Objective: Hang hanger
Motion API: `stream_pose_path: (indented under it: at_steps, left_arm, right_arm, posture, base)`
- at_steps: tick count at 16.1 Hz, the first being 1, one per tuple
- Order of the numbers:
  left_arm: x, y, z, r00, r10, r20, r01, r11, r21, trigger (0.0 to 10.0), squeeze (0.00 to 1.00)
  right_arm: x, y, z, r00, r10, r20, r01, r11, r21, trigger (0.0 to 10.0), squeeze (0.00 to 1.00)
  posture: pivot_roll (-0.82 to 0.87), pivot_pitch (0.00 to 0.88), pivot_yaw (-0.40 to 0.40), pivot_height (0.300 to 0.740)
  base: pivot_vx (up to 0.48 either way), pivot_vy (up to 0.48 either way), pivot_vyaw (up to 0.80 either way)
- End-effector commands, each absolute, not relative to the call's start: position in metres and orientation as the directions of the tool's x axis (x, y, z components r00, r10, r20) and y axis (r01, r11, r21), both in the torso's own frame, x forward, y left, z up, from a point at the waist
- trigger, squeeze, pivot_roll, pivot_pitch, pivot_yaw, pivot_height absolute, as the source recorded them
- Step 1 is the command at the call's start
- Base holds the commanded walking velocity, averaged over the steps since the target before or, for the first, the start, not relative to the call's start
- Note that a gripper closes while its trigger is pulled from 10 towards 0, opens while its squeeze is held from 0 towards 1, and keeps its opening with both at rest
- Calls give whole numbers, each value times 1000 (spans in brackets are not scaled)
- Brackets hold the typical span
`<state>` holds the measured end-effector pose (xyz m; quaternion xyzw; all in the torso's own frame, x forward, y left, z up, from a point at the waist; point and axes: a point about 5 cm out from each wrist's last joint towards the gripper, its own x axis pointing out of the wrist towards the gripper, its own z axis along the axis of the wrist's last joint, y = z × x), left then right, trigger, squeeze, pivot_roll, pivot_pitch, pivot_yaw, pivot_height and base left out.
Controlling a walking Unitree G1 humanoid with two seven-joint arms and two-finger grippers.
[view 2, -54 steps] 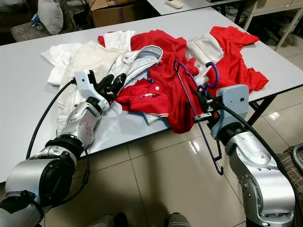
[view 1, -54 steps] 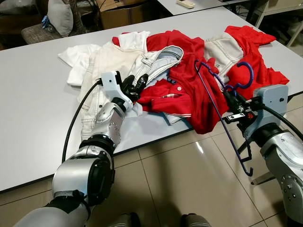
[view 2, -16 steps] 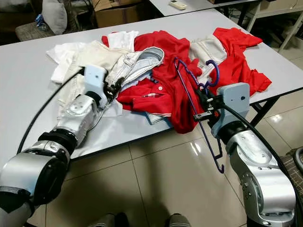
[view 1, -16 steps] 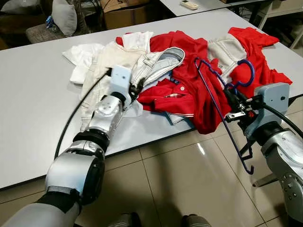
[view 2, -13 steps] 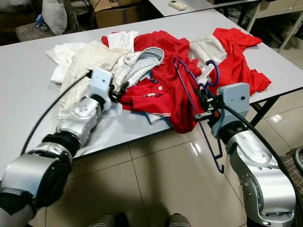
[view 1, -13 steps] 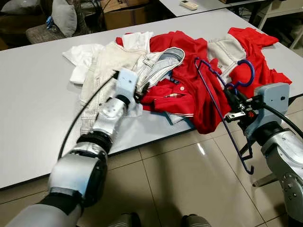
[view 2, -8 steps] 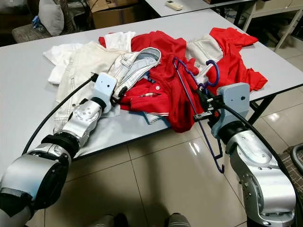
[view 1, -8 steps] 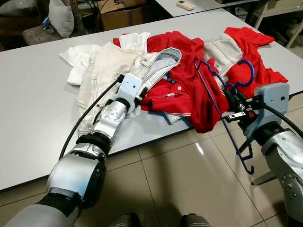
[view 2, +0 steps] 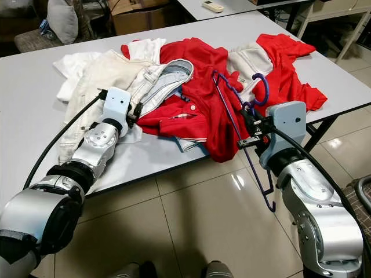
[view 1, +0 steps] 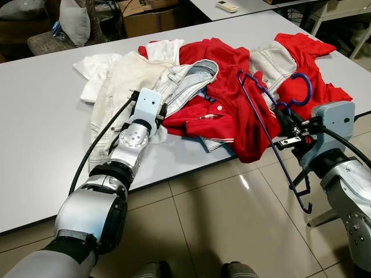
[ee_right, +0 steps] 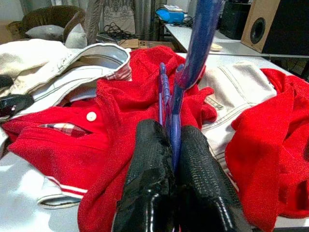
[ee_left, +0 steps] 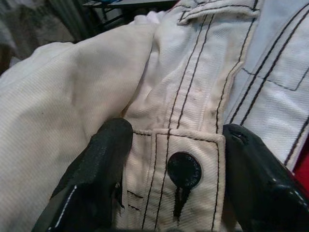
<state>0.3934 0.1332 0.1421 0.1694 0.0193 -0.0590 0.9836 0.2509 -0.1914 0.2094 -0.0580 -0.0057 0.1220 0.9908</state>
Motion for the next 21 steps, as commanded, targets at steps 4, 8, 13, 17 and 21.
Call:
stream_pose_path:
  at_steps: [4,8,13,17,21]
  left_arm:
    - [396,149,155,999,6,49,-31,845,534,10000,0]
    - [394,141,163,981,-18,193,-113,758,643,10000,0]
    - [388,154,146,988,54,145,-134,768,627,2431,0]
    - [386,166,135,993,93,68,-116,770,627,0,0]
    - [384,170,129,995,97,8,-84,815,573,0,0]
  right_arm:
    - [252,-193,215,971,240,23,-236,964,-120,10000,0]
    - [253,-192,215,972,231,31,-226,968,-110,10000,0]
    - [255,-191,213,975,217,45,-212,972,-99,10000,0]
    - [258,-189,212,974,219,52,-214,973,-92,10000,0]
    - [261,-187,209,974,215,65,-210,975,-76,10000,0]
  posture:
    - [-316,98,87,740]
    - [-305,90,92,740]
    - [-290,73,109,740]
    - [-270,58,116,740]
    - [-239,43,122,740]
  base:
    - [0,0,0]
    - [0,0,0]
    - [0,0,0]
    - [0,0,0]
    - [0,0,0]
